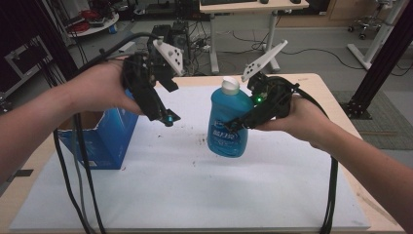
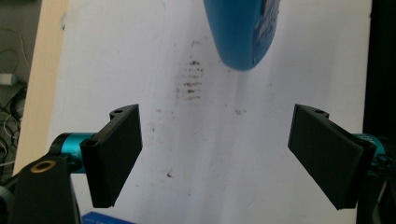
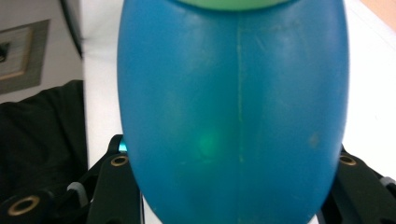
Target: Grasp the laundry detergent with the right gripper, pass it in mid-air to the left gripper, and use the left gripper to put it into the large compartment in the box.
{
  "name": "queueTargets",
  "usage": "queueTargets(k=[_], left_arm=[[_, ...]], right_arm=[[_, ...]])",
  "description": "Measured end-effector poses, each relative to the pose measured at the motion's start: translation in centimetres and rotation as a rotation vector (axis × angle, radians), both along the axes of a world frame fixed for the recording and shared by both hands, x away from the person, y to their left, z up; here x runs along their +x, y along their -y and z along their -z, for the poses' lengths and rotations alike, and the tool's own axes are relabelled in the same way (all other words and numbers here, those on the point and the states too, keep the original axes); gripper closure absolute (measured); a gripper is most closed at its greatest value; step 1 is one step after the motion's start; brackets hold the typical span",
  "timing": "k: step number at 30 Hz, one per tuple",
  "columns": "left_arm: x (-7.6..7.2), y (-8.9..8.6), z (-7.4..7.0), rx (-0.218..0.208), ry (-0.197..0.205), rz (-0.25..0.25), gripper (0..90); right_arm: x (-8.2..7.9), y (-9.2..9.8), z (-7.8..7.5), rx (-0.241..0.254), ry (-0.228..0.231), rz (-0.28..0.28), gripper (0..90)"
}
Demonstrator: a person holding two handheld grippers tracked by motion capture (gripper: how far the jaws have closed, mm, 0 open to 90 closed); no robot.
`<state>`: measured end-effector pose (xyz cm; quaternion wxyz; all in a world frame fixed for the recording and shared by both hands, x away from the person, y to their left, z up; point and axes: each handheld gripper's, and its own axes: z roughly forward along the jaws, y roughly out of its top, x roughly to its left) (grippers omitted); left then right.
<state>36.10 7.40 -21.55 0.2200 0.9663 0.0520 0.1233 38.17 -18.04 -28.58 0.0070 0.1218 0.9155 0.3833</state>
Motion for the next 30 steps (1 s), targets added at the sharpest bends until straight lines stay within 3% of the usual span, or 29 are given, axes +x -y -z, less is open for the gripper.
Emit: queueTargets(k=[6, 9, 13, 18, 25, 30], left_arm=[[0.6, 0.7, -2.7, -0.017, -0.009, 0.049, 17.7], [0.8, 1.1, -3.6, -0.009, -0.019, 0.064, 17.7], [1.2, 1.7, -4.2, -0.038, -0.054, 0.072, 17.7], [0.9, 2.3, -4.4, -0.050, -0.064, 0.091, 17.8], [0.6, 3.3, -3.8, 0.018, -0.072, 0.086, 17.8], [0.6, 3.7, -3.6, 0.033, -0.058, 0.079, 18.1]], right_arm=[[0.6, -1.6, -2.2, -0.008, 0.008, -0.091, 47.0], [0.7, -2.5, -3.1, -0.018, 0.024, -0.132, 47.0], [0.7, -3.4, -3.9, -0.026, 0.037, -0.166, 47.0], [0.7, -4.8, -4.5, -0.044, 0.038, -0.216, 46.9], [0.6, -6.0, -4.1, -0.076, 0.027, -0.248, 47.0], [0.6, -6.2, -4.0, -0.076, 0.022, -0.252, 46.9]])
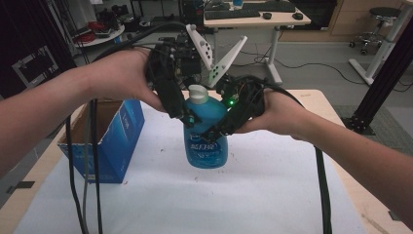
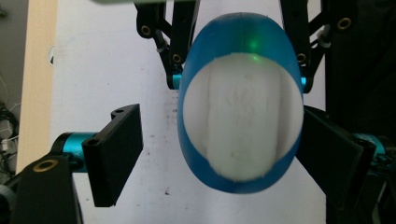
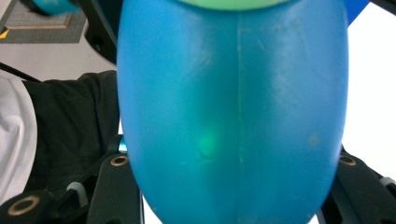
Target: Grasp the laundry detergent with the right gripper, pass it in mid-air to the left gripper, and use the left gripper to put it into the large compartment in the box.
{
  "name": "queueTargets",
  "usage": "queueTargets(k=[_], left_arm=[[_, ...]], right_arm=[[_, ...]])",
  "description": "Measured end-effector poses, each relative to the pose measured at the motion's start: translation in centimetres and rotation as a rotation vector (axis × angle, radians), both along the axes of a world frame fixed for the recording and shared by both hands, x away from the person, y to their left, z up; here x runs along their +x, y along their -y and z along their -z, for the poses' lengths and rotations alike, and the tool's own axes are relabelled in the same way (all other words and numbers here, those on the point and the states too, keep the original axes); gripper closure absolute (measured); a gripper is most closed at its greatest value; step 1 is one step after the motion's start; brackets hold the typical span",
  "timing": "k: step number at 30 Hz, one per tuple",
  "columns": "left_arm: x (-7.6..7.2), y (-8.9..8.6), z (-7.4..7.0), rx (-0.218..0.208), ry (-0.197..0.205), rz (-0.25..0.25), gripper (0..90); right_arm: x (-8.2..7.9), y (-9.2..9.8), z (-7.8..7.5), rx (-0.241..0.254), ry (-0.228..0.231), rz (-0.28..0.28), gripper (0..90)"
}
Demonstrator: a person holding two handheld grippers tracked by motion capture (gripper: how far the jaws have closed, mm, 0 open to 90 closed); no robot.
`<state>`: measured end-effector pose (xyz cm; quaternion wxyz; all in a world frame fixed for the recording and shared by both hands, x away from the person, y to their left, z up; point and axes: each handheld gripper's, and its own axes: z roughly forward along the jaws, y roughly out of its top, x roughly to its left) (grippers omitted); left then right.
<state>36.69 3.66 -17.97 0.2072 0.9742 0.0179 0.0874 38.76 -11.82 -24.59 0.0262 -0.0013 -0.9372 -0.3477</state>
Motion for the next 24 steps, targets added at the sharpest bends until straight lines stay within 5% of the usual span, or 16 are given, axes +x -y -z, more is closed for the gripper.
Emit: queueTargets(k=[8, 23, 24], left_arm=[[0.09, 0.45, 0.10, -0.023, -0.029, -0.024, 18.5], [0.01, 0.96, 0.63, 0.000, -0.065, -0.004, 27.0], [-0.04, 0.99, 0.68, 0.004, -0.066, -0.008, 28.4]], right_arm=[[0.10, -0.03, 0.10, -0.007, 0.019, 0.001, 46.9], [0.22, 0.28, -0.12, -0.002, 0.010, -0.010, 46.9], [0.06, 0.28, -0.16, -0.001, -0.015, -0.006, 46.9]])
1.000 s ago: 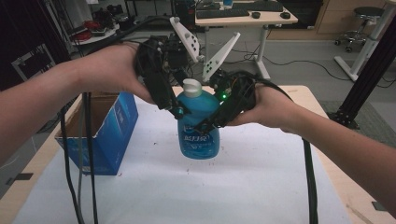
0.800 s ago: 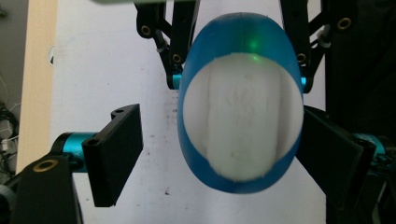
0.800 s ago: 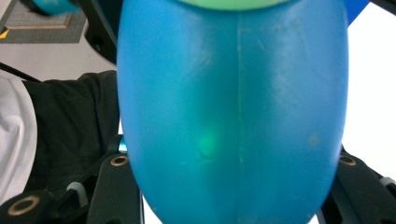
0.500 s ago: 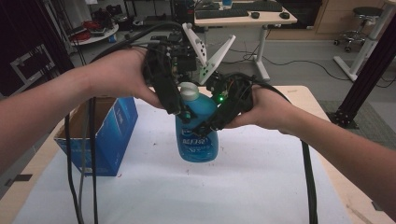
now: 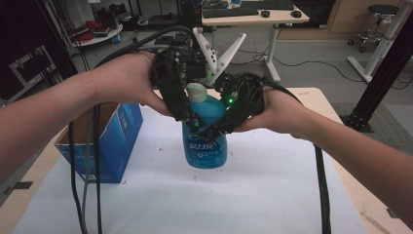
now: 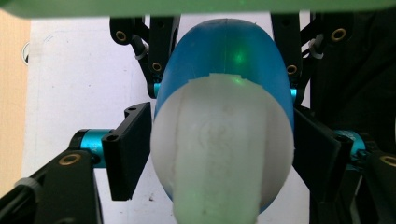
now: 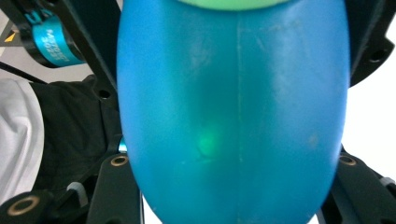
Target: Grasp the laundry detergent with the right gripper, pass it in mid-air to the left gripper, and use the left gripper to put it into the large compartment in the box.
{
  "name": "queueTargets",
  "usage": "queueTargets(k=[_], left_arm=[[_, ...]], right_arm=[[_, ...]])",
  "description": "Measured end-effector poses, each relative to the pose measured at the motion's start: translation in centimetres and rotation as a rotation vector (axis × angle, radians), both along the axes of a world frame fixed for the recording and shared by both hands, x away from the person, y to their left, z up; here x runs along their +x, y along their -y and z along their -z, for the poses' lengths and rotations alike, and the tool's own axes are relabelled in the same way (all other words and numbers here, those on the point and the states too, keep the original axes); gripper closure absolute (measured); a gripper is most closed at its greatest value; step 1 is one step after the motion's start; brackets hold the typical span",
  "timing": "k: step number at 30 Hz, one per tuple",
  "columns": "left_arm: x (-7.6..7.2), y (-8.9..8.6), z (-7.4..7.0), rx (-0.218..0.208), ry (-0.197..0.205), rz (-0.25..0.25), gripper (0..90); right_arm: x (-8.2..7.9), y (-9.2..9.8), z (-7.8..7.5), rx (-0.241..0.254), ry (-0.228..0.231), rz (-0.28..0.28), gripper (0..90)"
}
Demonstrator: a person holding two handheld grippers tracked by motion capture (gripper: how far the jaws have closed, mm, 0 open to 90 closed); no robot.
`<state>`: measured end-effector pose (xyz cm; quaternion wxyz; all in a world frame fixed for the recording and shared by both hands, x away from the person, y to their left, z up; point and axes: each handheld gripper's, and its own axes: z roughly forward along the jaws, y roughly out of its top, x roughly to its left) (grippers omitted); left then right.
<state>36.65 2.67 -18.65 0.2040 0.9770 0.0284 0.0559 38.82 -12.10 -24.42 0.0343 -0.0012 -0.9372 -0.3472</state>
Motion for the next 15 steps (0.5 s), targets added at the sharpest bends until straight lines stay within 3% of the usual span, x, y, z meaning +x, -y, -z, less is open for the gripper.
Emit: queueTargets(k=[10, 15], left_arm=[[0.00, 0.09, 0.13, 0.000, 0.023, 0.004, 32.5], [0.07, 0.06, 0.32, 0.003, 0.016, 0.001, 33.6]], right_arm=[[0.05, 0.07, -0.07, 0.011, -0.003, 0.003, 46.8], [0.05, 0.07, 0.00, 0.009, -0.005, 0.005, 46.9]])
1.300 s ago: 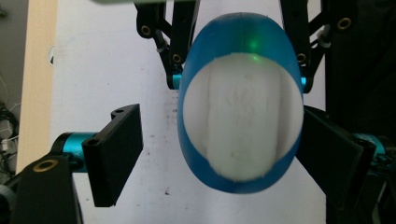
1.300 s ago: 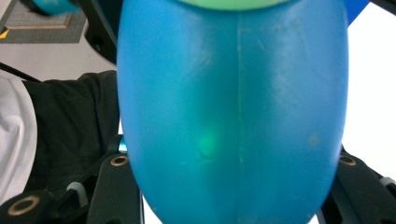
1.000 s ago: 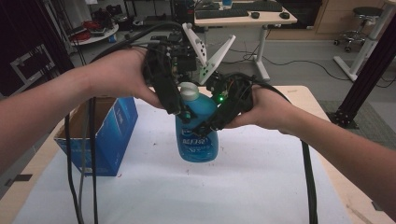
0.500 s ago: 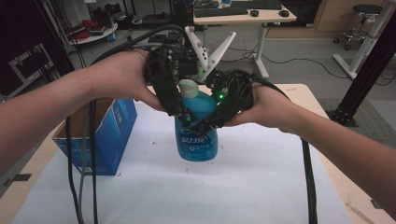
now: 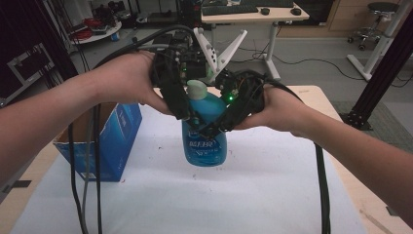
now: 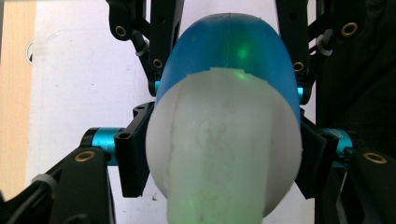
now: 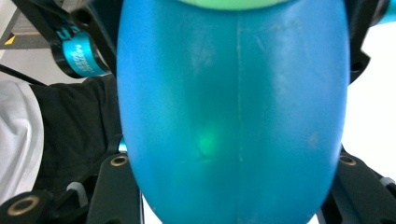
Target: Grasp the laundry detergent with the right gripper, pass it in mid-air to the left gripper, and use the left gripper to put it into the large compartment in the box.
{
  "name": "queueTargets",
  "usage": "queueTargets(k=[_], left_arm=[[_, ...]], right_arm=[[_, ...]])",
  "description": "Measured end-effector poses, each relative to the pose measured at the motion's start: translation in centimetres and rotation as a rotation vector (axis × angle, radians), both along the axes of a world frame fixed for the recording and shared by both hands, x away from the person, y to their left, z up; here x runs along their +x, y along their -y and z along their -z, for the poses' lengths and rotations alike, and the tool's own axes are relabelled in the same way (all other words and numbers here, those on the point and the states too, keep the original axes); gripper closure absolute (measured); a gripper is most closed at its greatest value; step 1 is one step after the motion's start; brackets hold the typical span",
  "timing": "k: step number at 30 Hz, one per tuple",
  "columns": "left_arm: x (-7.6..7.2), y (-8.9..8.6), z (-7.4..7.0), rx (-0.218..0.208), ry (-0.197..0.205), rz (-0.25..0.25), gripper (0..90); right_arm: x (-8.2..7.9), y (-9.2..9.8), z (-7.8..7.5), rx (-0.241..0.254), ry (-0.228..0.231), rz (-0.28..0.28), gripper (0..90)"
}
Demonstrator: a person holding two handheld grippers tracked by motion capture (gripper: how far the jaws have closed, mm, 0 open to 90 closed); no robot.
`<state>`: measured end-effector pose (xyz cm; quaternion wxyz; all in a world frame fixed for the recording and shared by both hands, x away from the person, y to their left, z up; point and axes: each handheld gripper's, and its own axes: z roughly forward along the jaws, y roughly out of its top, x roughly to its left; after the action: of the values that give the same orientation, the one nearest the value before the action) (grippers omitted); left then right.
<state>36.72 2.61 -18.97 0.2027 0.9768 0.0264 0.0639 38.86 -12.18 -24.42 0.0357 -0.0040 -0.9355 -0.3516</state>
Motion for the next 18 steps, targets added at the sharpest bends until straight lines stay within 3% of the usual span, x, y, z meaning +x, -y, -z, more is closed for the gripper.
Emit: queueTargets(k=[18], left_arm=[[-0.16, 0.04, 0.18, 0.004, -0.001, 0.002, 35.6]], right_arm=[[0.03, -0.11, -0.05, 0.017, 0.004, 0.000, 46.7]])
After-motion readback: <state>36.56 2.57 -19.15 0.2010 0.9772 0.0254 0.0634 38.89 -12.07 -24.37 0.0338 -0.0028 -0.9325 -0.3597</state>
